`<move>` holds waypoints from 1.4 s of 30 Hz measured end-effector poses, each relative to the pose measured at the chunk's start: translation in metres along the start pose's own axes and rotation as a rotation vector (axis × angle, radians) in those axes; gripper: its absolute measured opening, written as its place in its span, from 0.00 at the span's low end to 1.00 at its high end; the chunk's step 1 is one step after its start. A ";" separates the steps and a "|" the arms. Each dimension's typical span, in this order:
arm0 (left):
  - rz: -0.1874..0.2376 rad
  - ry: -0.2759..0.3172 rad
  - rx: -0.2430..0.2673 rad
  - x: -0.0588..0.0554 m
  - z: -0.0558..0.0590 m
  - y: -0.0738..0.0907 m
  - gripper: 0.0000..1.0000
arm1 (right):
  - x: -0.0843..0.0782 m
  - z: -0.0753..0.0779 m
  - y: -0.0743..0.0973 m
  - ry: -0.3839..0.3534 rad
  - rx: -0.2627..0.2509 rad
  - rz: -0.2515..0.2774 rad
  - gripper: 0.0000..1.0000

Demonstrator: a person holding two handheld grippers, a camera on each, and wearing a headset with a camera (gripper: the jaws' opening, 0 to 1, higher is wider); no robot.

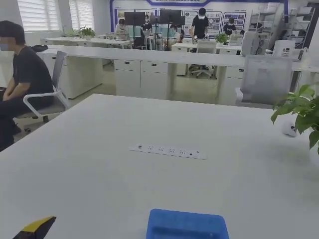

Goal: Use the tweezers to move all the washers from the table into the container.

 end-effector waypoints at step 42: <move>-0.632 -0.011 -0.472 -0.098 0.056 0.021 0.25 | -0.033 -0.071 -0.018 0.147 0.347 -0.276 0.17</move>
Point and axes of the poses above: the centre of the closed fingertips' face, and the gripper's own axes: y roughly backward along the fingers, z roughly to its right, x roughly out of its top, the point moved 2 cm from there along y, roughly backward along the fingers, and after that the axes turned 12 degrees about z, right-handed, at the moved point
